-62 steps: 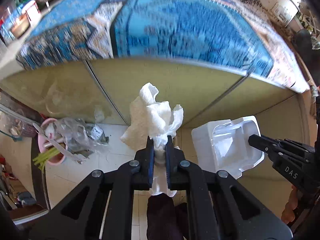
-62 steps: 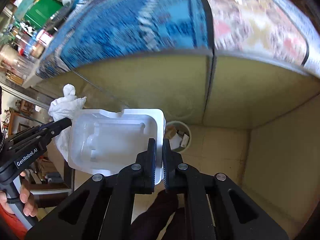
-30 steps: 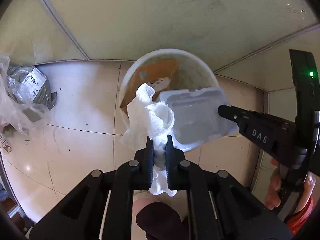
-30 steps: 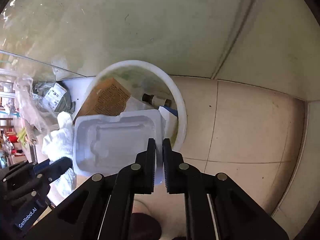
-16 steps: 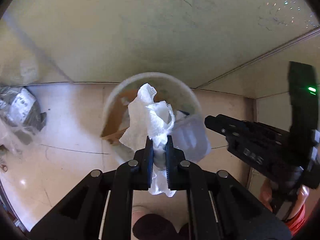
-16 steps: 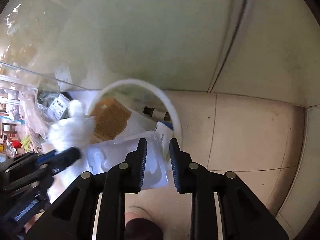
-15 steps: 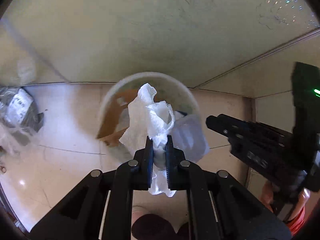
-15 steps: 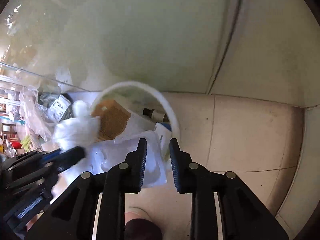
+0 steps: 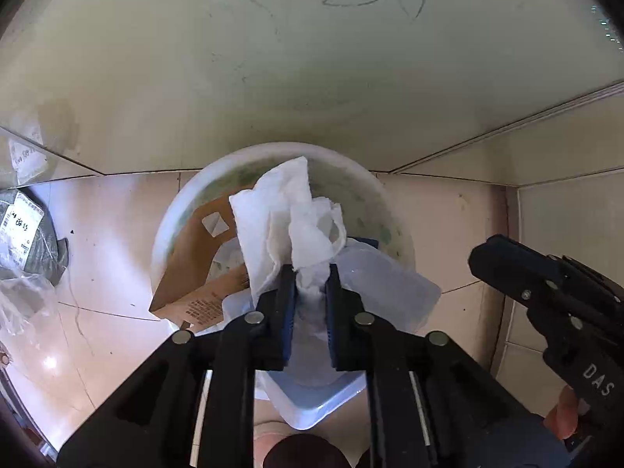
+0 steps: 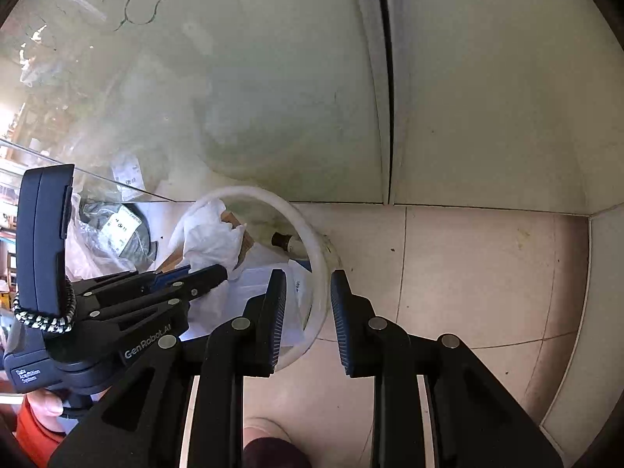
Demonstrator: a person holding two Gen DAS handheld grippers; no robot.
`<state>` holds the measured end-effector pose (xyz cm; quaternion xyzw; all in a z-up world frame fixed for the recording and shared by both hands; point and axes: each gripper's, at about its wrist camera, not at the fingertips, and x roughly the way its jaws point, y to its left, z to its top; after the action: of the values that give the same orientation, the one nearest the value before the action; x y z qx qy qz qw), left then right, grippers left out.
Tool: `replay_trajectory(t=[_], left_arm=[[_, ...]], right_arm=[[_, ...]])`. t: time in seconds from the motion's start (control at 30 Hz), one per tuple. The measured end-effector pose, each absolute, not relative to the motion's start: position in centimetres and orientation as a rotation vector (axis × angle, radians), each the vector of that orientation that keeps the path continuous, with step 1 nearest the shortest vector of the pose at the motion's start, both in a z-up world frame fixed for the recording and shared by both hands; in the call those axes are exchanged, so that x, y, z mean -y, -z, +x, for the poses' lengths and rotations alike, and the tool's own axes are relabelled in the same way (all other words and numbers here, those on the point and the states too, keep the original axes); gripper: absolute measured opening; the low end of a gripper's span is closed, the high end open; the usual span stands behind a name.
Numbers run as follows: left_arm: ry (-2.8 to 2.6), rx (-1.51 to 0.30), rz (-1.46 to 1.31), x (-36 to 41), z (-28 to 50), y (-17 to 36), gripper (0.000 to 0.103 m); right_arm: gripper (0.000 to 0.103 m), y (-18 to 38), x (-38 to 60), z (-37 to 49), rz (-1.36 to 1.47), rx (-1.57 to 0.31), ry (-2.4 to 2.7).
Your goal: Collect trash
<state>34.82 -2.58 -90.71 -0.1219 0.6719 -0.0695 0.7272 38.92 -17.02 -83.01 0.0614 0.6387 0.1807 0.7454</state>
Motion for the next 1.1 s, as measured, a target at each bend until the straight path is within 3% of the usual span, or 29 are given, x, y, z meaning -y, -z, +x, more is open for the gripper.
replay_trajectory(t=[0.17,0.4,0.53,0.7,1.1], left_arm=[[0.158,-1.427,-0.255,1.9,33.5,89.2,0.037],[0.086,-1.355,-0.269,0.8,32.0,85.3,0.04],[0.029,-1.316,-0.29,-0.3,30.5,80.3,0.04],[-0.008,-1.242,-0.279,-1.1,27.9,70.2,0.04],[-0.073,-0.978,-0.221,0.2,19.5,37.8,0.04]], right_arm=[[0.021,82.1,17.2,38.7,0.136,-1.383,-0.422],[0.021,79.6,17.0,37.9,0.141,-1.355,-0.461],[0.021,76.1,16.4,37.0,0.123,-1.34,-0.481],[0.021,66.9,16.1,34.8,0.096,-1.278,-0.515],[0.021,37.0,19.1,28.2,0.021,-1.037,-0.519]])
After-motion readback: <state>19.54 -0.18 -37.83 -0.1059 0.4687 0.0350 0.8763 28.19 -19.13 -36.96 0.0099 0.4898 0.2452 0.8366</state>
